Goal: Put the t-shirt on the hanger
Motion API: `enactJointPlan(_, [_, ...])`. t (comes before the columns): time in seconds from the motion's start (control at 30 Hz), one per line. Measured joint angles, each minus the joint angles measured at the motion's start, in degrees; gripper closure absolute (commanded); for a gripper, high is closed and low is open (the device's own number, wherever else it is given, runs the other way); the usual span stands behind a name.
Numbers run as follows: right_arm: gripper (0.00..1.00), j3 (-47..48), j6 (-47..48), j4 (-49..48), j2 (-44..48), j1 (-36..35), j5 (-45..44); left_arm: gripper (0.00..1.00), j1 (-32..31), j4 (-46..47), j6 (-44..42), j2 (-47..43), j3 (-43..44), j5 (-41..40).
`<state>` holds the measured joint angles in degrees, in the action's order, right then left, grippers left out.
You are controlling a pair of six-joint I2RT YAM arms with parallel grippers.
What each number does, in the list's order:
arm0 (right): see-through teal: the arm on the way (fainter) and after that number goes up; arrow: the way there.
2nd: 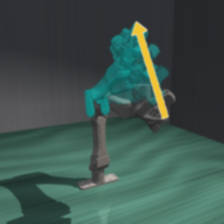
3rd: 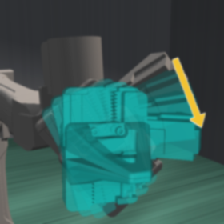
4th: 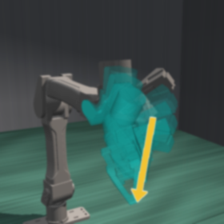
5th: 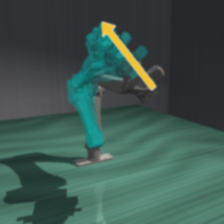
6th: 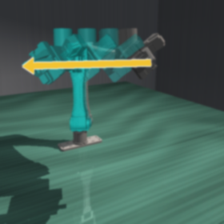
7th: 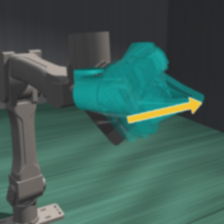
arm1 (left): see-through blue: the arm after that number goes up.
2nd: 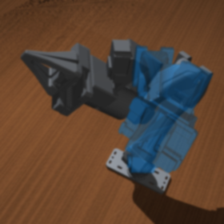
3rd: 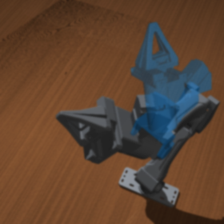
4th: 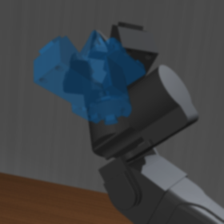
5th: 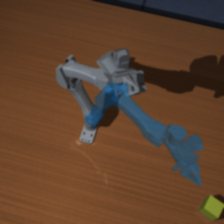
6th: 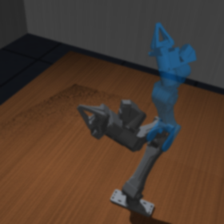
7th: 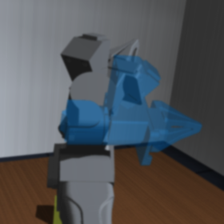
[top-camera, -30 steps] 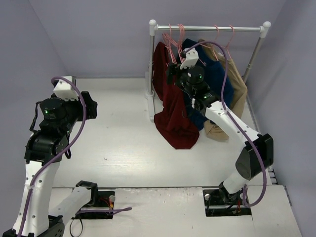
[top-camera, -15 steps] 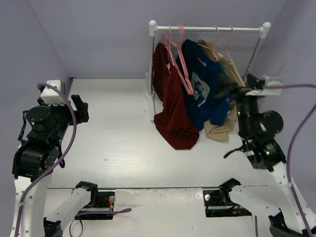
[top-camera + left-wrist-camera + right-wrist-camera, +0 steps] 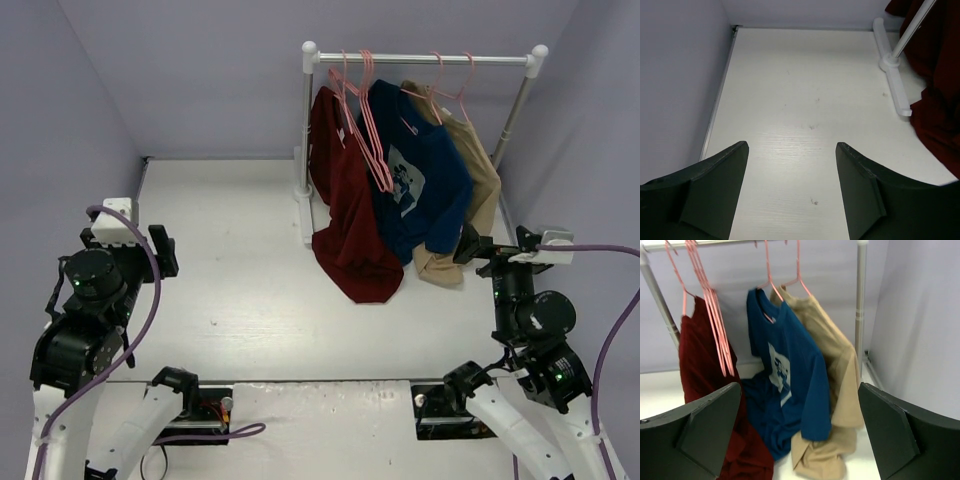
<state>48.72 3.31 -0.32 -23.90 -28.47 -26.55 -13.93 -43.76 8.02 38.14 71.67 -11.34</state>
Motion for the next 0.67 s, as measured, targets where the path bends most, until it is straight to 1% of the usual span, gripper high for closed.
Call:
enactJointPlan(0.17, [0.00,-0.84,-5.29,2.53,-0.53,0.00,-3.31,0.34,0.00,-0.50,-0.62,-0.94,-3.42,-1.66])
enactJointPlan(0.3, [0.00,0.36,-8.08,3.00,-5.06,0.00,-6.38,0.34,0.00,-0.51,-0.81,-0.93,-3.75,-2.27])
enactJointPlan(0.47, [0.00,2.00,-10.05,3.56,-10.54,0.00,-8.58,0.34,0.00,-0.49,-1.23,-0.34,-3.75,-2.55])
enactJointPlan(0.67, [0.00,3.33,-10.36,4.00,-11.76,0.00,-8.39,0.34,0.00,-0.49,-1.68,0.16,-3.75,-2.74])
